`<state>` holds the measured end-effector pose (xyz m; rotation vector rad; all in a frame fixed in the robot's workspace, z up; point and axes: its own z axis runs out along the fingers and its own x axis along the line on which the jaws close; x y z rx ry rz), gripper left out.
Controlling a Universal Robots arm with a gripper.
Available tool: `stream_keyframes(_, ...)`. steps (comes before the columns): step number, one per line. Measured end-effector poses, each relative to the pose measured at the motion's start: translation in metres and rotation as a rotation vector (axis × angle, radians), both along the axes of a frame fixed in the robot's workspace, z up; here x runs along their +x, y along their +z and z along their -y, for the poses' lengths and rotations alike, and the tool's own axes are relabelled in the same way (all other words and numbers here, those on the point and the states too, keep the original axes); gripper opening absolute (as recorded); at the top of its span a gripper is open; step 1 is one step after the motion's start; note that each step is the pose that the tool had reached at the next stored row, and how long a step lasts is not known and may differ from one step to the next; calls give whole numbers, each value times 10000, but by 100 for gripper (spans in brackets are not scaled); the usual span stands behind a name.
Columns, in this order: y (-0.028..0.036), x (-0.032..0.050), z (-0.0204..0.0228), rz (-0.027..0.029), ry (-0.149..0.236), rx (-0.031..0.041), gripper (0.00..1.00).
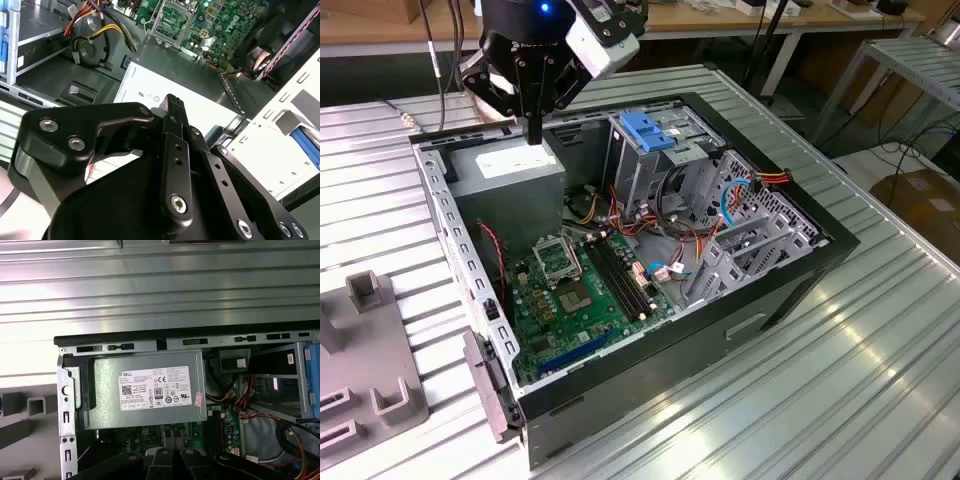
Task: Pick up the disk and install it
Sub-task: 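Reach for the disk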
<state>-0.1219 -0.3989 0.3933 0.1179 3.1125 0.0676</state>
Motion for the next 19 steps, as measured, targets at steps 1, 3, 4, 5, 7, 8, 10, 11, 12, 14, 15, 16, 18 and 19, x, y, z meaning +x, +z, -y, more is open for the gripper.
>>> stream_keyframes(1,-1,-14,0,0,-1,0,10)
stream_keyframes(3,-1,-50,0,0,0,0,10)
stream_keyframes(4,-2,-62,0,0,0,0,10)
stream_keyframes(5,-2,-70,0,0,0,0,10)
stream_keyframes(7,-3,-92,0,0,0,0,10)
stream_keyframes(8,-3,-102,0,0,0,0,10)
stream_keyframes(10,-4,-115,0,-1,-1,0,10)
stream_keyframes(11,-4,-119,0,-1,-1,0,10)
stream_keyframes(12,-5,-125,0,-2,-1,0,10)
stream_keyframes(14,-5,-135,0,-3,0,0,10)
stream_keyframes(15,-6,-145,0,-5,0,0,10)
stream_keyframes(16,-7,-150,0,-5,0,0,10)
stream_keyframes(18,-7,-161,0,-8,0,0,10)
stream_keyframes(19,-8,-166,0,-8,0,0,10)
